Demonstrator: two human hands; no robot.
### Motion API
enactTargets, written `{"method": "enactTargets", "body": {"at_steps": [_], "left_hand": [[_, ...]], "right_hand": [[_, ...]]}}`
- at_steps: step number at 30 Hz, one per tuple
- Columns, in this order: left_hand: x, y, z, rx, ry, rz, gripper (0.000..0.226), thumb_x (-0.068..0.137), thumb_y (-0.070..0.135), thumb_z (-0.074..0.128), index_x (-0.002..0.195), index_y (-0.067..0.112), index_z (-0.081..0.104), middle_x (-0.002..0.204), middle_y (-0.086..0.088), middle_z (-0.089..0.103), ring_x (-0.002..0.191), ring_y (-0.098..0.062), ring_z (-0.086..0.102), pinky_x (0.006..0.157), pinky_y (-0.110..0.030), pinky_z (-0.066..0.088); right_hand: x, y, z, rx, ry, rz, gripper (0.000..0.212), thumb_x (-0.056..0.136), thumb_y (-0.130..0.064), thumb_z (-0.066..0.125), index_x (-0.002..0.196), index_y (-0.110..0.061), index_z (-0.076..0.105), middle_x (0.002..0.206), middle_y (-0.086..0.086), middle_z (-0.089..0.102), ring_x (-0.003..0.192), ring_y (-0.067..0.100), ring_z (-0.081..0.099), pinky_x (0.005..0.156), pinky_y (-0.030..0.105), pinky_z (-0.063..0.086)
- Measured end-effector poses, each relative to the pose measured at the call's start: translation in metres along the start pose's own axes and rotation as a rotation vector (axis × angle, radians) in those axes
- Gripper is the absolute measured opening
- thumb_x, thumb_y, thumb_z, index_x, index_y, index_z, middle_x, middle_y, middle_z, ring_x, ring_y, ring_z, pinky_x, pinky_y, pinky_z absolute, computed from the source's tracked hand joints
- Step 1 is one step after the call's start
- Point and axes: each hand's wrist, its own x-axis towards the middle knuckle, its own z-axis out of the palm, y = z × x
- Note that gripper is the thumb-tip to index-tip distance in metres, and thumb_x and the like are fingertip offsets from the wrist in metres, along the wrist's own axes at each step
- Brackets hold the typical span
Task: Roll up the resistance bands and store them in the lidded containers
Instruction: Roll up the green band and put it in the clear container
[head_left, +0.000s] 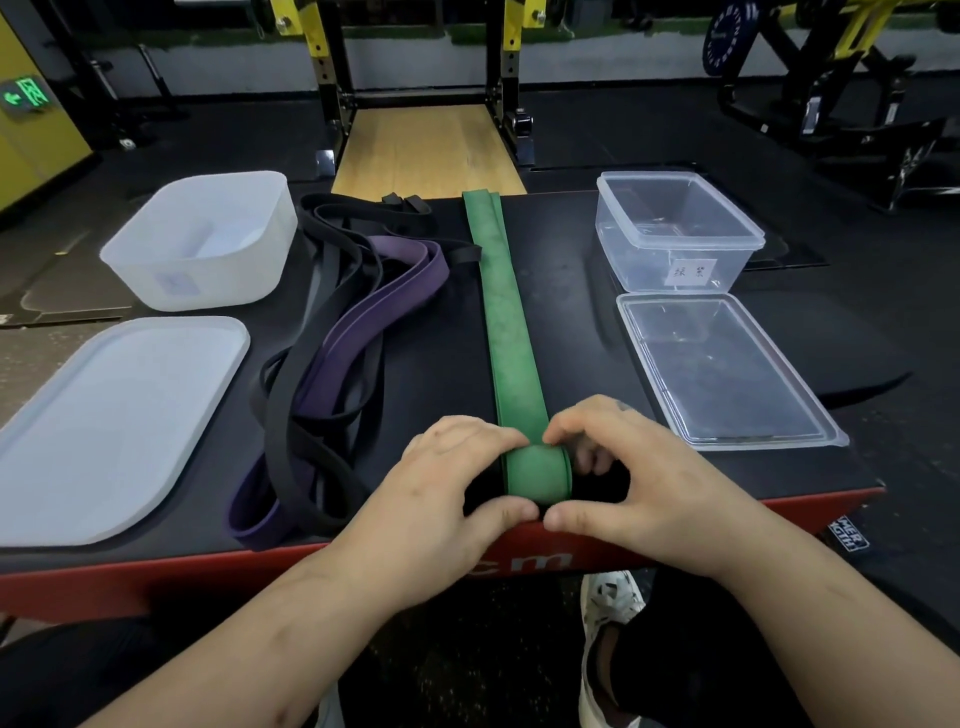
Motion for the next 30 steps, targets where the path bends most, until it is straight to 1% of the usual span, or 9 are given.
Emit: {"method": "enactTargets", "body": {"at_steps": [2, 5, 10, 14, 18, 21, 23, 27, 30], "left_hand": [[0.000, 0.000, 0.000, 0.008, -0.005, -0.006, 0.056, 0.088, 0.061, 0.061, 0.137, 0.035, 0.054, 0.128, 0.031, 0.048, 0.136, 0.008, 0.035, 0.113, -0.022, 0.033], [-0.001, 0.002, -0.001, 0.007, -0.016, -0.005, 0.057, 0.085, 0.058, 0.067, 0.136, 0.037, 0.052, 0.130, 0.032, 0.046, 0.136, 0.005, 0.036, 0.112, -0.023, 0.034], [0.007, -0.002, -0.002, 0.003, 0.000, -0.040, 0.060, 0.086, 0.065, 0.055, 0.138, 0.033, 0.055, 0.129, 0.026, 0.053, 0.135, 0.009, 0.035, 0.114, -0.024, 0.033], [0.006, 0.000, -0.001, 0.004, 0.008, -0.037, 0.060, 0.088, 0.057, 0.065, 0.142, 0.036, 0.049, 0.133, 0.031, 0.046, 0.137, 0.007, 0.035, 0.115, -0.023, 0.033], [0.008, -0.002, -0.002, 0.000, 0.022, -0.045, 0.053, 0.089, 0.051, 0.067, 0.138, 0.035, 0.056, 0.132, 0.027, 0.054, 0.135, 0.008, 0.039, 0.114, -0.028, 0.037], [0.009, -0.002, -0.002, 0.011, 0.030, -0.058, 0.057, 0.092, 0.051, 0.067, 0.145, 0.034, 0.051, 0.138, 0.024, 0.052, 0.137, 0.010, 0.034, 0.116, -0.025, 0.032], [0.008, 0.000, -0.001, 0.003, 0.025, -0.077, 0.065, 0.088, 0.052, 0.070, 0.147, 0.036, 0.046, 0.139, 0.029, 0.046, 0.138, 0.010, 0.033, 0.116, -0.020, 0.029], [0.012, -0.001, -0.001, 0.028, 0.018, -0.084, 0.057, 0.088, 0.045, 0.073, 0.141, 0.035, 0.053, 0.136, 0.028, 0.050, 0.135, 0.007, 0.039, 0.114, -0.031, 0.037], [0.016, 0.000, -0.004, 0.070, 0.009, -0.078, 0.057, 0.094, 0.047, 0.065, 0.147, 0.034, 0.047, 0.136, 0.031, 0.044, 0.135, 0.015, 0.026, 0.117, -0.024, 0.026]], "right_hand": [[0.002, 0.002, 0.001, -0.002, 0.006, 0.010, 0.049, 0.075, -0.044, 0.088, 0.114, -0.048, 0.058, 0.104, -0.020, 0.055, 0.097, 0.012, 0.057, 0.083, 0.026, 0.049], [0.004, 0.005, 0.001, 0.013, 0.009, 0.033, 0.046, 0.075, -0.048, 0.085, 0.114, -0.050, 0.060, 0.102, -0.016, 0.057, 0.095, 0.012, 0.058, 0.082, 0.031, 0.051], [0.003, 0.004, 0.005, -0.009, 0.045, -0.011, 0.056, 0.078, -0.044, 0.086, 0.126, -0.046, 0.059, 0.105, -0.017, 0.054, 0.096, 0.013, 0.057, 0.080, 0.019, 0.046], [0.007, 0.009, 0.005, -0.004, 0.077, 0.022, 0.050, 0.080, -0.042, 0.086, 0.124, -0.048, 0.063, 0.097, -0.013, 0.055, 0.089, 0.015, 0.057, 0.077, 0.021, 0.047], [0.006, 0.006, 0.007, -0.019, 0.064, 0.014, 0.060, 0.078, -0.045, 0.086, 0.129, -0.049, 0.055, 0.108, -0.022, 0.052, 0.096, 0.010, 0.058, 0.079, 0.018, 0.047], [0.009, 0.007, 0.008, -0.001, 0.074, 0.040, 0.057, 0.078, -0.040, 0.088, 0.124, -0.053, 0.057, 0.104, -0.024, 0.052, 0.090, 0.009, 0.058, 0.077, 0.018, 0.047], [0.012, 0.009, 0.008, 0.013, 0.079, 0.068, 0.054, 0.079, -0.041, 0.087, 0.124, -0.051, 0.060, 0.099, -0.023, 0.052, 0.083, 0.010, 0.059, 0.074, 0.020, 0.049], [0.011, 0.008, 0.008, -0.020, 0.082, 0.045, 0.057, 0.080, -0.047, 0.083, 0.131, -0.049, 0.056, 0.105, -0.021, 0.051, 0.088, 0.012, 0.060, 0.075, 0.023, 0.051], [0.012, 0.008, 0.010, -0.006, 0.098, 0.050, 0.060, 0.081, -0.041, 0.085, 0.133, -0.049, 0.056, 0.103, -0.018, 0.051, 0.087, 0.013, 0.059, 0.076, 0.021, 0.049]]}}
